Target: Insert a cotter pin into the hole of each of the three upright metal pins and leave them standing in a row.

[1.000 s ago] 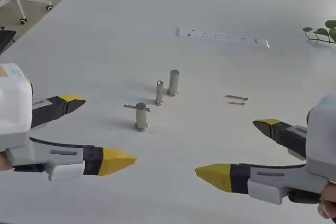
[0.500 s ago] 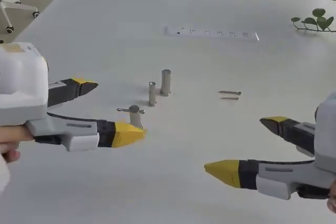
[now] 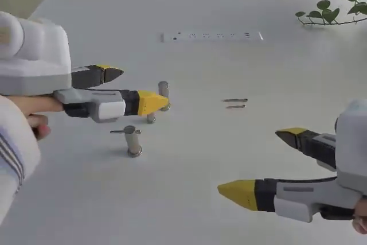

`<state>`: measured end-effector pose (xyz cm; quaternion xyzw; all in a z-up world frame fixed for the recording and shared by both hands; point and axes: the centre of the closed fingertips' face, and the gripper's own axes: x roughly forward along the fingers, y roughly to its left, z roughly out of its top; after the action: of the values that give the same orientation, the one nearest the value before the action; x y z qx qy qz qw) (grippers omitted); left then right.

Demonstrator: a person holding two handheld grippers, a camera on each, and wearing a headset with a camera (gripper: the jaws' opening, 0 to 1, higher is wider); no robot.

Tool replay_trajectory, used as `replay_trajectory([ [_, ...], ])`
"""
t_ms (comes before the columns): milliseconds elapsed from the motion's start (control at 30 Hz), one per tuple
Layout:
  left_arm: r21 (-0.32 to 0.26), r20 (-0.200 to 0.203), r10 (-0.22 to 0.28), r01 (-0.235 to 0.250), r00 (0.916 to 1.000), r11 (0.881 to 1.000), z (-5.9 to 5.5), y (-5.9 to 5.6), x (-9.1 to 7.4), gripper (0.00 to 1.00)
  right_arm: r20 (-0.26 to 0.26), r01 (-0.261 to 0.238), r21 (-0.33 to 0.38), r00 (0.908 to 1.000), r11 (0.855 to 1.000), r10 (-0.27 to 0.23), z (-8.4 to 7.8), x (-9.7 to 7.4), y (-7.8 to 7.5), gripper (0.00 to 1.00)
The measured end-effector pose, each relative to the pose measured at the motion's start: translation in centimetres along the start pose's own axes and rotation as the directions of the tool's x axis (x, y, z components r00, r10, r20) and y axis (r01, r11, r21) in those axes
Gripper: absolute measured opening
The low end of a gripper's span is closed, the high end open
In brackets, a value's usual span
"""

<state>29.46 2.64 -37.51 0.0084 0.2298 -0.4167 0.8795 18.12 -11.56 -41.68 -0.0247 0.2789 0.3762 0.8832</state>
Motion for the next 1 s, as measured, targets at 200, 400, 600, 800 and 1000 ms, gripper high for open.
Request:
replay_trajectory([
  [200, 0.015, -0.055, -0.022, 0.023, 0.9982, 1.000, -0.7, 0.3, 1.6, 0.63, 0.004, 0.013, 0.012, 0.9999, 1.000, -0.013, -0.3, -0.4, -0.5, 0.92],
  [400, 0.051, -0.141, -0.032, 0.040, 0.9895, 0.998, -2.2, 0.6, 2.8, 0.52, 0.010, 0.012, 0.021, 0.9999, 1.000, -0.012, -0.3, -0.5, -0.6, 0.92],
  [600, 0.071, -0.202, -0.023, 0.038, 0.9792, 0.997, -3.3, 1.4, 3.4, 0.44, 0.015, 0.010, 0.030, 0.9998, 0.999, -0.010, -0.4, -0.4, -0.6, 0.91],
  [800, 0.081, -0.246, -0.008, 0.029, 0.9694, 0.996, -4.2, 2.0, 3.7, 0.35, 0.012, 0.012, 0.037, 0.9999, 0.999, -0.012, -0.6, -0.5, -0.7, 0.91],
  [1000, 0.077, -0.277, 0.005, 0.017, 0.9608, 0.997, -5.0, 2.4, 4.0, 0.28, 0.008, 0.013, 0.047, 0.9999, 0.999, -0.013, -0.8, -0.5, -0.9, 0.90],
])
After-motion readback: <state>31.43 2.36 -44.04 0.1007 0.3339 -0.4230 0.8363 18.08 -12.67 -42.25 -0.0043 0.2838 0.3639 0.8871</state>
